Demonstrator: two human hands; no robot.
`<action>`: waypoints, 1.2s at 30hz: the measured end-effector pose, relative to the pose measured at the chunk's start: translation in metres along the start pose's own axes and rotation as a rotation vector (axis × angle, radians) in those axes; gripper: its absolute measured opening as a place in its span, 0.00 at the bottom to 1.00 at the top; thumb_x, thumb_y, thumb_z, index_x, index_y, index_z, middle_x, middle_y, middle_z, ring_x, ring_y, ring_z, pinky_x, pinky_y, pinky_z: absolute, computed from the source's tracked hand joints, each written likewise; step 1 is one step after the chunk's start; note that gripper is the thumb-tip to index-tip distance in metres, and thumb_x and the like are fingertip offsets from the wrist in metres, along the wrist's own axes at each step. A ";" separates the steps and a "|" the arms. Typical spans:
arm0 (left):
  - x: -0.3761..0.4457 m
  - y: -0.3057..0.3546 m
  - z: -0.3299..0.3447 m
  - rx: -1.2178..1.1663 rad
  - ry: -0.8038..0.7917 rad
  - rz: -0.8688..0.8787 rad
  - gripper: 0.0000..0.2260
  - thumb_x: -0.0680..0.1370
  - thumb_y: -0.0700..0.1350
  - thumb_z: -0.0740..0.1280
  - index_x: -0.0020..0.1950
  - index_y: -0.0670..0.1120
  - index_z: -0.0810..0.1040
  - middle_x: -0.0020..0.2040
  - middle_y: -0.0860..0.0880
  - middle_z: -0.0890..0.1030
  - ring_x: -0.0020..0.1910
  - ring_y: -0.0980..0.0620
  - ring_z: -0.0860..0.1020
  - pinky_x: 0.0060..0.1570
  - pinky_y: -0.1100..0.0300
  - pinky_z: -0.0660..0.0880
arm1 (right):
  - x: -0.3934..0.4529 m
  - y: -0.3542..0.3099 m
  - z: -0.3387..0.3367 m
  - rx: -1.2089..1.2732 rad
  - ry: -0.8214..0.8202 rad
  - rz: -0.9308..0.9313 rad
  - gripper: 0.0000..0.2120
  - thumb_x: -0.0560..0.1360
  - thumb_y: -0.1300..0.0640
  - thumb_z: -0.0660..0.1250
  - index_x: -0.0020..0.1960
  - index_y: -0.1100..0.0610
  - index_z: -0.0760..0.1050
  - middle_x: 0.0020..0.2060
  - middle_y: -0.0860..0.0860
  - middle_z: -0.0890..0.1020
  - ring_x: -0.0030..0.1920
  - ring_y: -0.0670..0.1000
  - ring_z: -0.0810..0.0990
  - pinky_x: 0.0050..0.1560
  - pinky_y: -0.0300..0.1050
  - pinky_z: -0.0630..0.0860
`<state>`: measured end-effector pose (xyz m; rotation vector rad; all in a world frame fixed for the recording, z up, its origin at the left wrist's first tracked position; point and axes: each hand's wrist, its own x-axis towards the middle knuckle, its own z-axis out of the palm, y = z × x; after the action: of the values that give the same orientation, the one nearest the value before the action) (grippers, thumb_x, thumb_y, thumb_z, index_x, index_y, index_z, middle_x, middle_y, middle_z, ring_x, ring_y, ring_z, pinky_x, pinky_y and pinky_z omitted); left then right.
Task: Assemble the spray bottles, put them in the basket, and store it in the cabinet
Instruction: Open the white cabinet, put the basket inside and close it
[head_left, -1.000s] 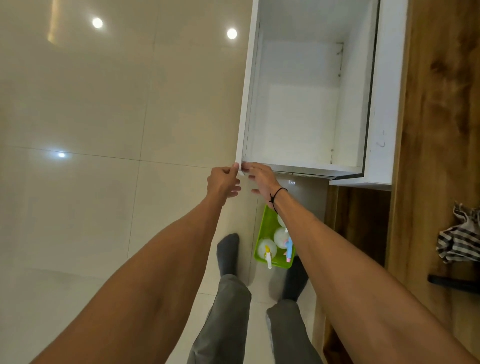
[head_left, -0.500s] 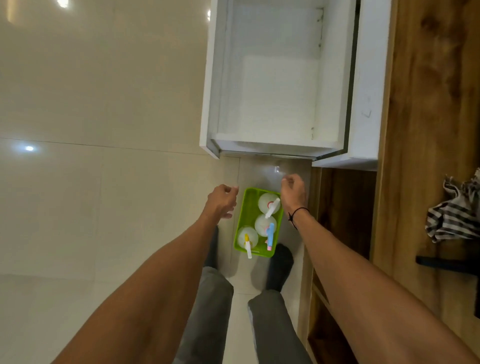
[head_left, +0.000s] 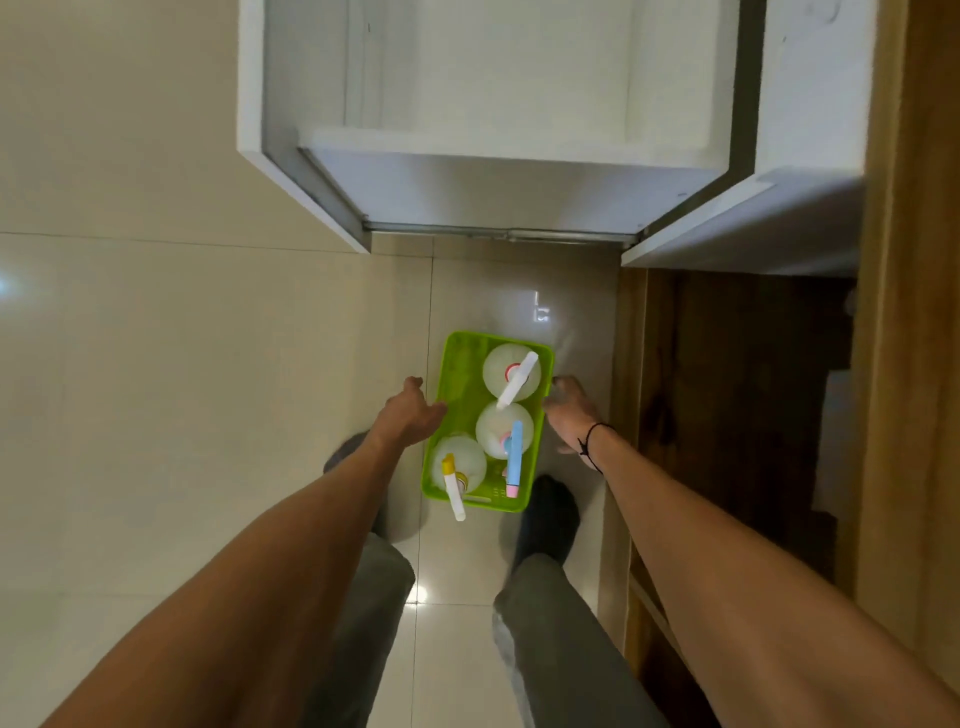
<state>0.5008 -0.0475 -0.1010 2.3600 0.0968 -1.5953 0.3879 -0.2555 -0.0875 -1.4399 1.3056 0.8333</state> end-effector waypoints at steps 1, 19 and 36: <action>0.007 -0.004 0.005 0.035 -0.011 0.020 0.32 0.85 0.54 0.64 0.85 0.43 0.57 0.75 0.36 0.74 0.73 0.35 0.75 0.69 0.43 0.76 | 0.006 0.004 0.007 0.002 -0.025 0.003 0.19 0.83 0.50 0.63 0.73 0.47 0.67 0.69 0.56 0.76 0.64 0.60 0.78 0.60 0.63 0.82; -0.119 0.030 -0.055 0.279 0.059 0.204 0.16 0.84 0.43 0.61 0.71 0.38 0.67 0.62 0.31 0.79 0.60 0.29 0.79 0.55 0.44 0.76 | -0.110 -0.052 -0.025 -0.121 0.024 -0.099 0.21 0.80 0.61 0.60 0.71 0.48 0.62 0.65 0.61 0.77 0.60 0.68 0.82 0.48 0.71 0.84; -0.325 0.154 -0.213 0.120 0.112 0.314 0.11 0.84 0.42 0.62 0.64 0.39 0.72 0.57 0.33 0.82 0.50 0.32 0.85 0.53 0.40 0.82 | -0.302 -0.207 -0.158 -0.427 0.084 -0.407 0.21 0.81 0.60 0.64 0.73 0.59 0.67 0.67 0.64 0.77 0.64 0.66 0.79 0.61 0.57 0.80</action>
<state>0.5997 -0.1017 0.3016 2.4067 -0.3396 -1.3543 0.5148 -0.3277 0.2842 -2.0127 0.8717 0.8081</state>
